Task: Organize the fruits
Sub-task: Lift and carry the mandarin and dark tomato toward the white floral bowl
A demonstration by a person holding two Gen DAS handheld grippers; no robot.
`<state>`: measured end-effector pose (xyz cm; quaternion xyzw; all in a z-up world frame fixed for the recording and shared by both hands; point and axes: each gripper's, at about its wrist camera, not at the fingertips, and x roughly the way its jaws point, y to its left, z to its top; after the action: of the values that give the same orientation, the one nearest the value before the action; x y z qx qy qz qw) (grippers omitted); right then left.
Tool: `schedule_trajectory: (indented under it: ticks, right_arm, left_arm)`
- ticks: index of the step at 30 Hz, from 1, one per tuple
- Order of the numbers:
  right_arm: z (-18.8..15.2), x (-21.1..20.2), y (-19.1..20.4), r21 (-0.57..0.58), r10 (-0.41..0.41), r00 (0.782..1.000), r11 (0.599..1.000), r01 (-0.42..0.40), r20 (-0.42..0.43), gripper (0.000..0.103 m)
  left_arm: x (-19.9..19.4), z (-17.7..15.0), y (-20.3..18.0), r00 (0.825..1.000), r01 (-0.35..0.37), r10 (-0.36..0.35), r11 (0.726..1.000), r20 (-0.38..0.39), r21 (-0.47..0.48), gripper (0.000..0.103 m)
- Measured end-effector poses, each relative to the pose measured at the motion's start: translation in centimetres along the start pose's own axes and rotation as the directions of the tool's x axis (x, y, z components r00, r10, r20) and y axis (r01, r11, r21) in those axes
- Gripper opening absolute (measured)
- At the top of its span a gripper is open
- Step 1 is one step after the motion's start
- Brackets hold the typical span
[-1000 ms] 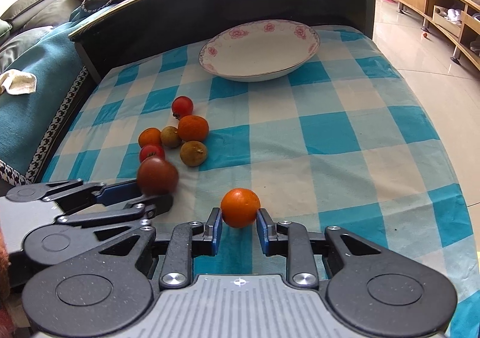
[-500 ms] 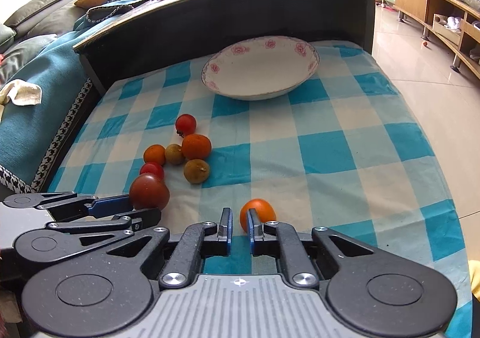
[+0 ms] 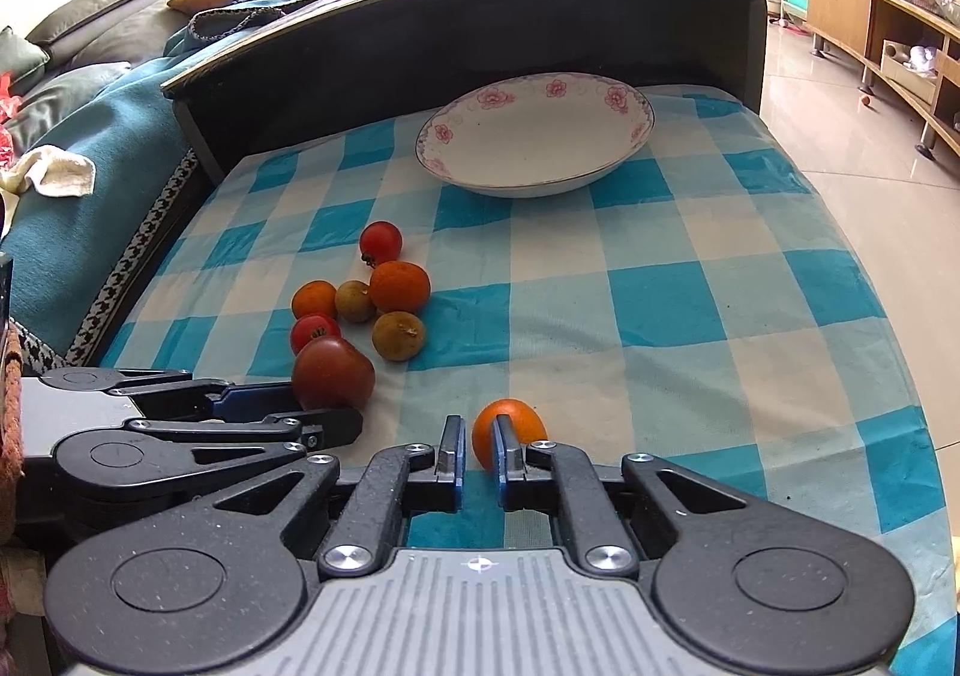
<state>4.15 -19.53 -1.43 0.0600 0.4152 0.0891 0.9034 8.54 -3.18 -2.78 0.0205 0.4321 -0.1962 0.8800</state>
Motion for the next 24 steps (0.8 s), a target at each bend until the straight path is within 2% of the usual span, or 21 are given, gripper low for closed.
schedule_trajectory:
  ticks: [7, 11, 20, 22, 24]
  right_arm:
    - [0.5, 0.2, 0.0, -0.008, 0.008, 1.000, 1.000, -0.008, -0.005, 0.005]
    - [0.9, 0.3, 0.0, -0.012, 0.026, 0.999, 1.000, -0.026, -0.041, 0.008]
    - [1.4, 0.3, -0.2, -0.032, 0.001, 0.996, 0.999, -0.004, -0.089, 0.012]
    - [1.4, 0.1, -0.2, -0.032, 0.000, 0.995, 0.999, -0.004, -0.101, 0.016]
    - [1.3, 0.0, -0.1, -0.040, 0.005, 0.994, 0.999, -0.009, -0.106, 0.031]
  left_arm:
    - [1.0, 0.7, -0.5, 1.000, -0.003, 0.003, 1.000, 0.010, 0.005, 0.051]
    - [1.4, 1.1, -1.0, 1.000, -0.008, 0.007, 1.000, 0.014, 0.022, 0.051]
    - [1.3, 1.3, -1.3, 0.999, -0.029, 0.028, 0.998, 0.015, 0.050, 0.047]
    - [1.2, 1.2, -1.4, 0.999, -0.031, 0.030, 0.998, 0.017, 0.062, 0.047]
    - [1.1, 1.3, -1.4, 0.999, -0.032, 0.031, 0.997, 0.016, 0.067, 0.047]
